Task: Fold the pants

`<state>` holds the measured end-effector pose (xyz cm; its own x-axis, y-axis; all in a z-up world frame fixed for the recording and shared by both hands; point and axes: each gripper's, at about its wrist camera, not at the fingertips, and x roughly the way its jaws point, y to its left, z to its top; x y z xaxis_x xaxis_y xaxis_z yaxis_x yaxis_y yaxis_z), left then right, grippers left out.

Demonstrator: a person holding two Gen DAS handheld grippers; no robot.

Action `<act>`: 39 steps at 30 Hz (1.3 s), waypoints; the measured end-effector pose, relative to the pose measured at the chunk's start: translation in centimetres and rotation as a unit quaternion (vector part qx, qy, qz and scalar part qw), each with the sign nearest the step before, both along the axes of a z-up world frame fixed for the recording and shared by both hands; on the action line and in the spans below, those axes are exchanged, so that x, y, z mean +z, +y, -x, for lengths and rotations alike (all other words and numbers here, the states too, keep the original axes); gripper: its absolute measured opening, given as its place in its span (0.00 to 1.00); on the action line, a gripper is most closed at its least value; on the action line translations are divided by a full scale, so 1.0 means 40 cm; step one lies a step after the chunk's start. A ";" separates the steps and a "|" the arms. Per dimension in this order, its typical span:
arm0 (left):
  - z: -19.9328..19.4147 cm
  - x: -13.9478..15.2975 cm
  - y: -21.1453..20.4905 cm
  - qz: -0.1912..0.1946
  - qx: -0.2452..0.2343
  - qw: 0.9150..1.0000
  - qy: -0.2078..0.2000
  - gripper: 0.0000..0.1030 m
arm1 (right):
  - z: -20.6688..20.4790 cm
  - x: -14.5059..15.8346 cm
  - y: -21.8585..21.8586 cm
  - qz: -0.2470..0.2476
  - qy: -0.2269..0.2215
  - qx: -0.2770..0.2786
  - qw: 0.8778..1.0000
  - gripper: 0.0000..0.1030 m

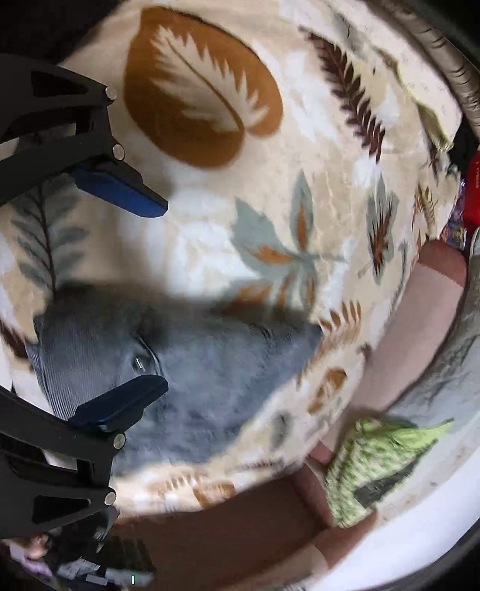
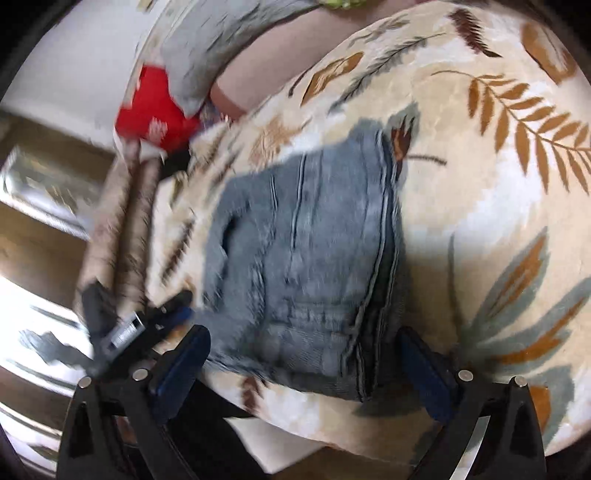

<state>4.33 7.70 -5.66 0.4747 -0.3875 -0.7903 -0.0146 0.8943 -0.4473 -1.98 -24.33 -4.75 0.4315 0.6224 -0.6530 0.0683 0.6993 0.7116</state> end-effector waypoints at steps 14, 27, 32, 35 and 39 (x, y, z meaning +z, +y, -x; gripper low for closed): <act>-0.038 -0.024 -0.081 -0.069 -0.026 0.997 0.010 0.85 | -0.039 -0.046 -0.040 -0.036 0.049 -0.022 0.998 0.97; -0.037 0.017 -0.110 -0.129 -0.039 0.990 -0.034 0.85 | -0.066 -0.019 -0.040 -0.005 0.045 -0.017 0.999 0.97; -0.039 0.020 -0.114 -0.139 -0.038 0.989 -0.038 0.85 | -0.084 -0.028 -0.032 0.006 0.052 -0.014 0.999 0.97; -0.042 0.018 -0.117 -0.139 -0.040 0.989 -0.036 0.85 | -0.086 -0.036 -0.035 0.005 0.055 -0.015 0.998 0.97; -0.061 -0.005 -0.118 -0.092 -0.054 0.994 -0.007 0.85 | -0.098 -0.053 -0.036 0.001 0.062 -0.016 0.998 0.97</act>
<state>6.77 2.97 -5.85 0.4501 -0.2862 -0.8459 0.0916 0.9571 -0.2750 1.94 -25.77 -6.87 0.3669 0.6080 -0.7040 0.1783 0.6968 0.6947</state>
